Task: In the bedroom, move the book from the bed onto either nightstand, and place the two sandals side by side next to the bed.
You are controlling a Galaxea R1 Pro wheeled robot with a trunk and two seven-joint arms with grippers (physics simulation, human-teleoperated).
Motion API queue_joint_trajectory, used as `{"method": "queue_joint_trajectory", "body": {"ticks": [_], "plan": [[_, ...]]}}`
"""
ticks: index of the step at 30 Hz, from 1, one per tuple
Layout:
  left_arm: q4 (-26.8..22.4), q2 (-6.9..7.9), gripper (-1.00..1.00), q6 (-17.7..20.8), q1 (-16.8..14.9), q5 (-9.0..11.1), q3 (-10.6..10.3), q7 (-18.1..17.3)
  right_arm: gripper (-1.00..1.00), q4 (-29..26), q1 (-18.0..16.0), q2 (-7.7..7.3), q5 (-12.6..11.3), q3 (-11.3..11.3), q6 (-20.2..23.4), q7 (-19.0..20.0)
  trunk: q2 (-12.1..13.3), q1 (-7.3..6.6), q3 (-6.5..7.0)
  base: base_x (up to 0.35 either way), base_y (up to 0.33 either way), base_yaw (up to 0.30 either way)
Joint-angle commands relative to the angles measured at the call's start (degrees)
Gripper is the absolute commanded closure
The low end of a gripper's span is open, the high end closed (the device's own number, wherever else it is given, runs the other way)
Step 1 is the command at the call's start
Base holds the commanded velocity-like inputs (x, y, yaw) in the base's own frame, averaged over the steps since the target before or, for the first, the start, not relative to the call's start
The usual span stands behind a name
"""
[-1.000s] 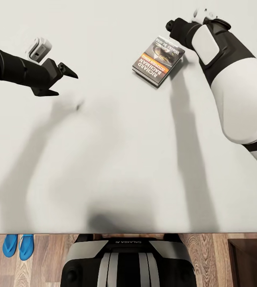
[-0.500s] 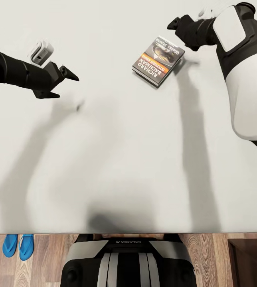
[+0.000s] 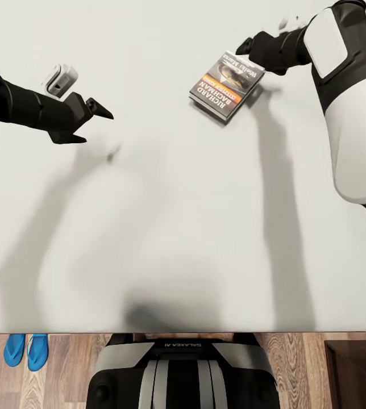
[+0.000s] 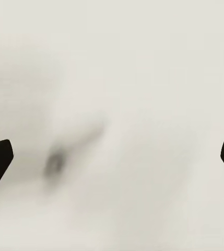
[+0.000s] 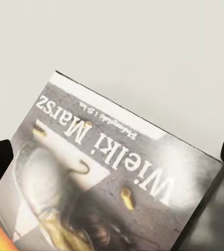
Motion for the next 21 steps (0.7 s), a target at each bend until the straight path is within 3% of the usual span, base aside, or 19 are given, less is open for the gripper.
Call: {"method": "queue_joint_trajectory", "body": {"ticks": [1,10,21], "plan": [[0.00,0.02,-1.00,0.50,-0.09,0.25,-0.07,0.39,-1.00,-0.54,-0.05,0.00,0.44,0.07,0.25,0.12,-0.01,0.00,-0.02,0.000,0.000,0.000],[0.03,0.04,-1.00,0.52,-0.27,0.26,-0.15,0.39,-1.00,-9.84,0.02,-0.02,1.62,1.67,-1.04,0.12,-0.01,0.00,-0.02,0.000,0.000,0.000],[-0.02,0.04,-1.00,0.58,-0.18,0.26,-0.22,0.39,-1.00,-12.34,0.06,-0.01,1.78,1.88,-1.90,0.14,-0.01,0.00,-0.04,0.000,0.000,0.000]]}}
